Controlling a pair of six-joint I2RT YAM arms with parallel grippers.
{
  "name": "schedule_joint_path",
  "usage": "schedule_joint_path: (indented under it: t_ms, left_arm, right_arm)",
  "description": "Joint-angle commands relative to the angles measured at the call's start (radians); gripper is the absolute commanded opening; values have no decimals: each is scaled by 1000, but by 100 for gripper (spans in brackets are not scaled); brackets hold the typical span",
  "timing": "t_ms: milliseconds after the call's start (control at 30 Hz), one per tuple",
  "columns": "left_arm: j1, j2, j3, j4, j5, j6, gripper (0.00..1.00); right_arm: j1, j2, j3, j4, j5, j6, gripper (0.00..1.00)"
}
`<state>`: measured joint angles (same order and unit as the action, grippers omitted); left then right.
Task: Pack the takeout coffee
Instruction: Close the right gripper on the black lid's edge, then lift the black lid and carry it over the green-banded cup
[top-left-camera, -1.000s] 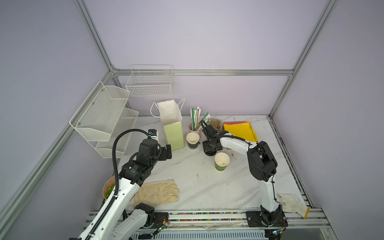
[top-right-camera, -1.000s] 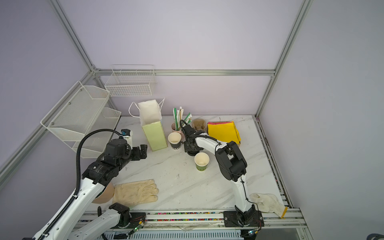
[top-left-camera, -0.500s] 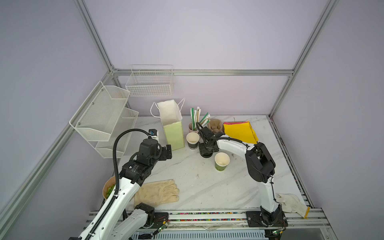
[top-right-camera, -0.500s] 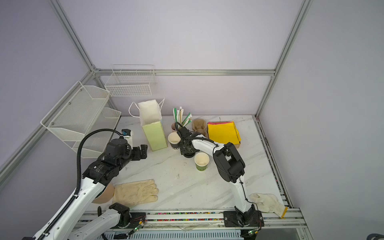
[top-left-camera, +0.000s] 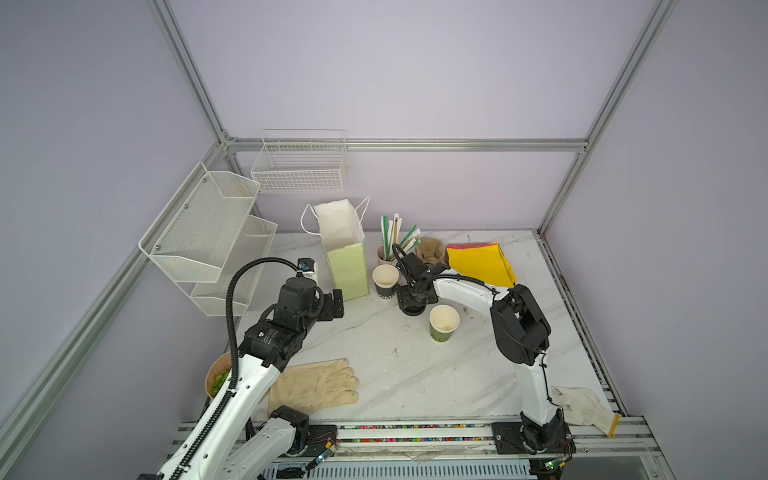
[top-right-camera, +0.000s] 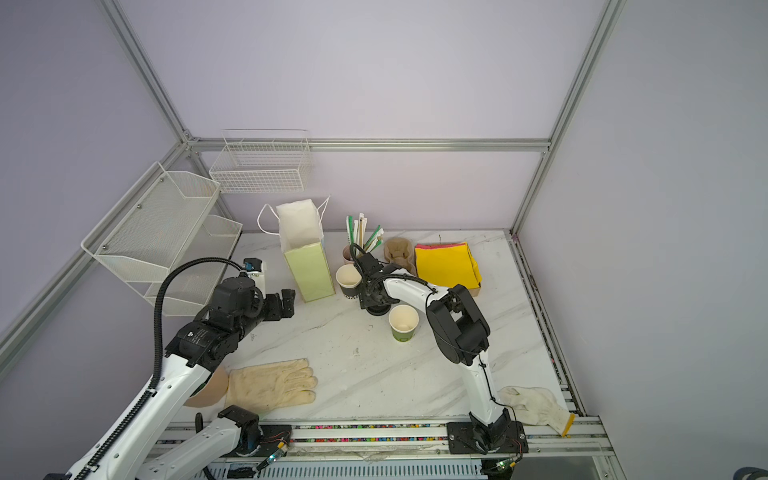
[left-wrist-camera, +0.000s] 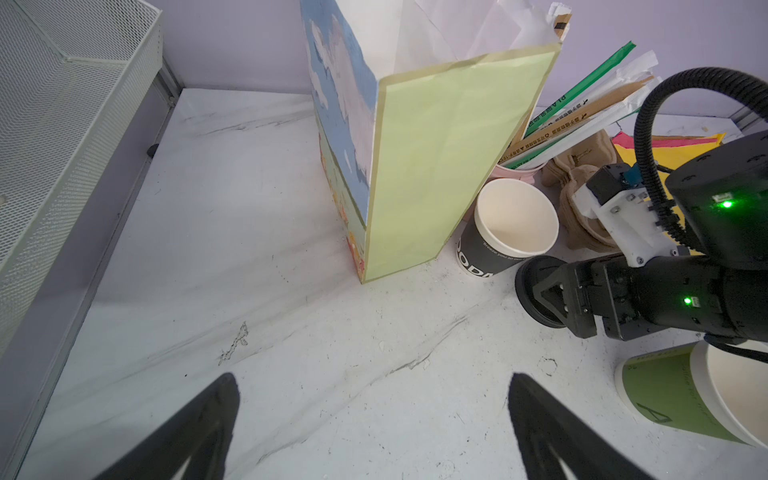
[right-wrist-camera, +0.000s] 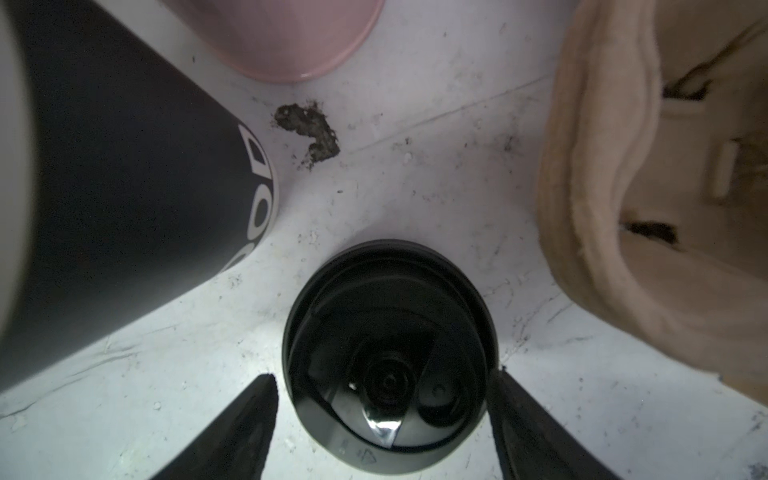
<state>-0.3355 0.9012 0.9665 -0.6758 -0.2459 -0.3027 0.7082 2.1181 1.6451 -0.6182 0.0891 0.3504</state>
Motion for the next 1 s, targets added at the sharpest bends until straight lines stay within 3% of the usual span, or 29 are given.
schedule_joint_path:
  t_ms: [0,233,600,800,967]
  left_arm:
    - [-4,-4,-38,15,7,17,100]
    - [-4,-4,-39,16,8,17,100]
    - [-5,18,-35,11,32,11,100]
    - [-13,100,-1,-21,222,-131,100]
    - [-16,153,-80,87,420,-285,100]
  right_arm:
    - [8,38,20,-17,11,2,81]
    - [7,48,24,-15,15,1,80]
    - [8,-25,13,-2,9,2,67]
    - [10,-93,-28,16,-8,-5,65]
    - [9,-138,-90,59,-13,-14,65]
